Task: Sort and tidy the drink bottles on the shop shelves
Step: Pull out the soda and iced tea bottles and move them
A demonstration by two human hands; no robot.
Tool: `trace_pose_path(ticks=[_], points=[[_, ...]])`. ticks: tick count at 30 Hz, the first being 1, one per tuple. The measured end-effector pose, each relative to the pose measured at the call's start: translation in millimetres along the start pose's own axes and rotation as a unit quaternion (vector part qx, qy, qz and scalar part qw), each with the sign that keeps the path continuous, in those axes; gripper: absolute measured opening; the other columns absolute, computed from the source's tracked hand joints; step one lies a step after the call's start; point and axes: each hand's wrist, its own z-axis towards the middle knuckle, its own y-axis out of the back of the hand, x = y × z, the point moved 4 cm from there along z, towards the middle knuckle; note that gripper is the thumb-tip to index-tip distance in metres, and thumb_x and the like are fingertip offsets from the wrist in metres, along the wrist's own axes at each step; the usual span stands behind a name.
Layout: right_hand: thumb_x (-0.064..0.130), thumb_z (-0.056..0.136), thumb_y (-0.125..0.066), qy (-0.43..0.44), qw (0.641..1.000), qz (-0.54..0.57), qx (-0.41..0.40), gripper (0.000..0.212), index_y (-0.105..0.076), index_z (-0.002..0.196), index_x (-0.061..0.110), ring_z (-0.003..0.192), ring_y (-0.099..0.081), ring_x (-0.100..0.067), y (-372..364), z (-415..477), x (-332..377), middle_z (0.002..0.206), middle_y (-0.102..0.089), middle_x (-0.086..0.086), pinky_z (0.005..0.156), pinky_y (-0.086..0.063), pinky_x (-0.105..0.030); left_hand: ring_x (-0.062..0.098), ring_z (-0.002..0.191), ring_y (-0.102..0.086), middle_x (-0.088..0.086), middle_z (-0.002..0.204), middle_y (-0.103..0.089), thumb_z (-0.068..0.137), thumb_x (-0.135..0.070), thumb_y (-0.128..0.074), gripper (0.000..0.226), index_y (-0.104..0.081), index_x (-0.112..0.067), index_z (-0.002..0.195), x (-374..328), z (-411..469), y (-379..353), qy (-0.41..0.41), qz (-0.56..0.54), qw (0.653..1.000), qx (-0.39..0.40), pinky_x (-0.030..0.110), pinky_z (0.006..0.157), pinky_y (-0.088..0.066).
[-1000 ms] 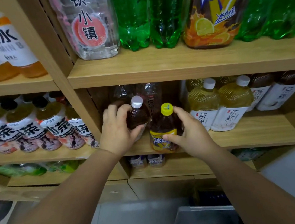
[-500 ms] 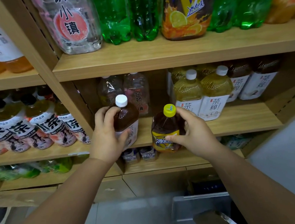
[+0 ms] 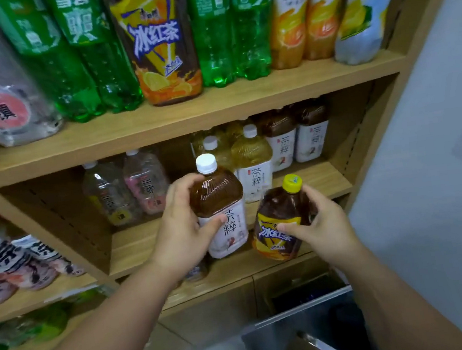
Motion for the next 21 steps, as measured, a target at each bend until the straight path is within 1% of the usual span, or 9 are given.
trace_pose_path(ticks=[1, 4, 6, 8, 11, 13, 14, 18, 21], points=[[0.010, 0.074, -0.090, -0.007, 1.000, -0.001, -0.016, 0.074, -0.056, 0.136, 0.034, 0.110, -0.062, 0.010, 16, -3, -6, 0.124, -0.067, 0.017, 0.088, -0.057, -0.016, -0.025, 0.117, -0.038, -0.007, 0.130, -0.046, 0.075, -0.011, -0.088, 0.078, -0.042, -0.034, 0.133, -8, 7, -16, 0.000, -0.013, 1.000, 0.014, -0.003, 0.094, -0.030], [0.012, 0.071, -0.093, -0.026, 0.998, -0.013, -0.061, 0.081, -0.056, 0.141, 0.030, 0.118, -0.063, -0.005, 60, -12, -25, 0.130, -0.066, 0.010, 0.092, -0.058, -0.025, -0.022, 0.118, -0.039, -0.006, 0.133, -0.046, 0.076, -0.011, -0.087, 0.077, -0.041, -0.037, 0.132, -31, 27, -68, -0.011, -0.041, 0.998, 0.055, -0.002, 0.095, -0.031], [0.010, 0.070, -0.093, -0.028, 0.995, -0.040, -0.092, 0.079, -0.059, 0.137, 0.031, 0.112, -0.063, 0.001, 86, -20, -33, 0.124, -0.068, 0.011, 0.085, -0.051, -0.007, -0.017, 0.117, -0.042, -0.007, 0.134, -0.046, 0.078, -0.011, -0.086, 0.077, -0.040, -0.039, 0.132, -43, 38, -101, -0.009, -0.067, 0.995, 0.071, 0.004, 0.099, -0.036], [0.010, 0.068, -0.094, -0.030, 0.990, -0.067, -0.119, 0.077, -0.059, 0.132, 0.035, 0.105, -0.061, 0.010, 108, -28, -39, 0.118, -0.069, 0.013, 0.077, -0.046, 0.000, -0.005, 0.118, -0.046, -0.007, 0.136, -0.046, 0.079, -0.012, -0.085, 0.076, -0.040, -0.036, 0.135, -53, 51, -132, -0.002, -0.083, 0.993, 0.079, 0.016, 0.102, -0.042], [0.012, 0.068, -0.094, -0.034, 0.988, -0.070, -0.135, 0.075, -0.060, 0.129, 0.040, 0.106, -0.061, 0.011, 129, -33, -49, 0.118, -0.068, 0.018, 0.082, -0.051, -0.008, 0.011, 0.125, -0.050, -0.004, 0.139, -0.043, 0.080, -0.011, -0.084, 0.077, -0.037, -0.040, 0.135, -62, 76, -170, 0.010, -0.101, 0.991, 0.083, 0.026, 0.106, -0.044], [0.011, 0.068, -0.093, -0.031, 0.986, -0.064, -0.148, 0.073, -0.060, 0.120, 0.049, 0.105, -0.062, 0.009, 138, -32, -57, 0.116, -0.069, 0.022, 0.087, -0.054, -0.017, 0.013, 0.125, -0.050, -0.005, 0.137, -0.040, 0.081, -0.009, -0.083, 0.079, -0.034, -0.047, 0.130, -65, 93, -191, 0.024, -0.101, 0.991, 0.083, 0.029, 0.106, -0.046], [0.010, 0.067, -0.093, -0.030, 0.986, -0.060, -0.154, 0.073, -0.060, 0.116, 0.054, 0.105, -0.062, 0.009, 141, -31, -60, 0.115, -0.069, 0.024, 0.087, -0.053, -0.017, 0.014, 0.125, -0.050, -0.005, 0.135, -0.039, 0.082, -0.008, -0.083, 0.079, -0.033, -0.047, 0.130, -65, 101, -202, 0.033, -0.100, 0.991, 0.083, 0.031, 0.105, -0.047], [0.013, 0.066, -0.094, -0.036, 0.983, -0.051, -0.175, 0.078, -0.057, 0.114, 0.061, 0.110, -0.061, 0.006, 148, -26, -79, 0.118, -0.068, 0.023, 0.090, -0.050, -0.019, 0.015, 0.121, -0.050, -0.004, 0.125, -0.042, 0.085, -0.014, -0.080, 0.074, -0.036, -0.030, 0.143, -61, 127, -238, 0.070, -0.072, 0.991, 0.094, 0.029, 0.100, -0.044], [0.014, 0.066, -0.094, -0.039, 0.982, -0.058, -0.176, 0.081, -0.056, 0.121, 0.059, 0.112, -0.060, 0.004, 147, -20, -91, 0.120, -0.066, 0.022, 0.091, -0.050, -0.020, 0.020, 0.124, -0.058, 0.003, 0.127, -0.057, 0.087, -0.016, -0.079, 0.072, -0.037, -0.021, 0.146, -59, 143, -258, 0.054, -0.076, 0.990, 0.105, 0.032, 0.101, -0.049]])
